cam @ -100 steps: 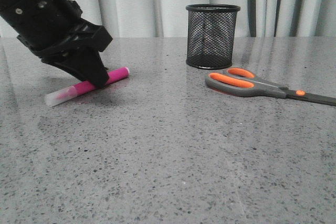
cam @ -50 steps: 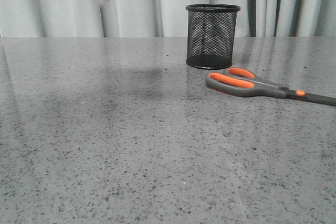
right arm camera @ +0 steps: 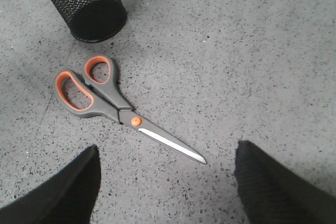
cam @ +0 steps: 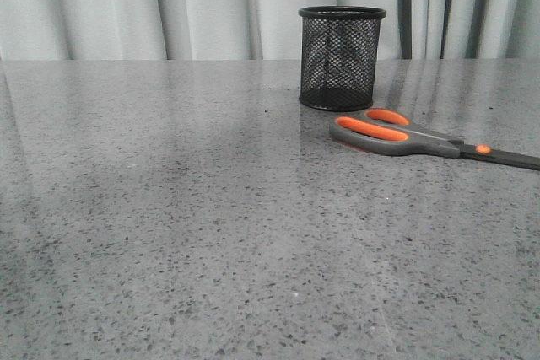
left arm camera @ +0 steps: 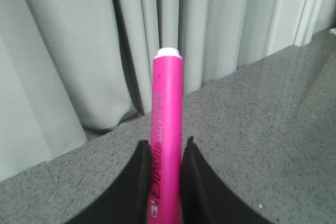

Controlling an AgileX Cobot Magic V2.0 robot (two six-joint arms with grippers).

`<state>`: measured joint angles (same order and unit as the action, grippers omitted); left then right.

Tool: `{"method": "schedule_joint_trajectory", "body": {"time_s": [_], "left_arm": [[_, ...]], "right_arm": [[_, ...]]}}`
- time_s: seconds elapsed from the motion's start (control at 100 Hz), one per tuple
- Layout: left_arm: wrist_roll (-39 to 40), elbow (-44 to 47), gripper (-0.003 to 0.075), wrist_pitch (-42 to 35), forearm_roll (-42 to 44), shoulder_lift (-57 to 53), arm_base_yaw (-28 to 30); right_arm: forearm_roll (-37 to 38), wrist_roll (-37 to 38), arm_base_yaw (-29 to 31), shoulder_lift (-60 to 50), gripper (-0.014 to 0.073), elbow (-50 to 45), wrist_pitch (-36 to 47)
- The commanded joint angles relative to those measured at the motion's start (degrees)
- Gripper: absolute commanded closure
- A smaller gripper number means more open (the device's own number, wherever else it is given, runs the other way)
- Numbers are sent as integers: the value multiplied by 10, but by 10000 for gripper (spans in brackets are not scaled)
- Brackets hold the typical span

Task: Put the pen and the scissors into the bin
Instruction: 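Lift the pink marker with the left gripper over the mesh cup, then lower the marker into the mesh cup and open the left gripper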

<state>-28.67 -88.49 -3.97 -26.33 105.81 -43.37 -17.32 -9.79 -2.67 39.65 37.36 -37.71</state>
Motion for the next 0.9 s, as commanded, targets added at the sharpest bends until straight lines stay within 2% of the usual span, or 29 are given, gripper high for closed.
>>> {"method": "schedule_joint_trajectory", "body": {"time_s": [0.0, 0.37, 0.47, 0.56, 0.73, 0.79, 0.89], "left_arm": [[4, -50, 739, -52, -4, -1, -6], [4, -85, 739, -50, -4, 69, -6], [4, -85, 715, -41, -4, 71, -6], [4, -85, 619, -41, -4, 71, -6], [4, -85, 323, -41, -6, 68, -6], [4, -85, 286, -41, -6, 60, -6], [4, -85, 300, -41, -5, 35, -6]], "right_arm": [[-6, -8, -1, 3, 109, 20, 32], [-6, -12, -1, 3, 109, 19, 32], [-6, -12, -1, 3, 109, 19, 32], [-6, -12, -1, 3, 109, 19, 32], [-6, -12, -1, 3, 109, 19, 32], [-5, -12, -1, 3, 109, 19, 32], [4, -12, -1, 3, 109, 19, 37]]}}
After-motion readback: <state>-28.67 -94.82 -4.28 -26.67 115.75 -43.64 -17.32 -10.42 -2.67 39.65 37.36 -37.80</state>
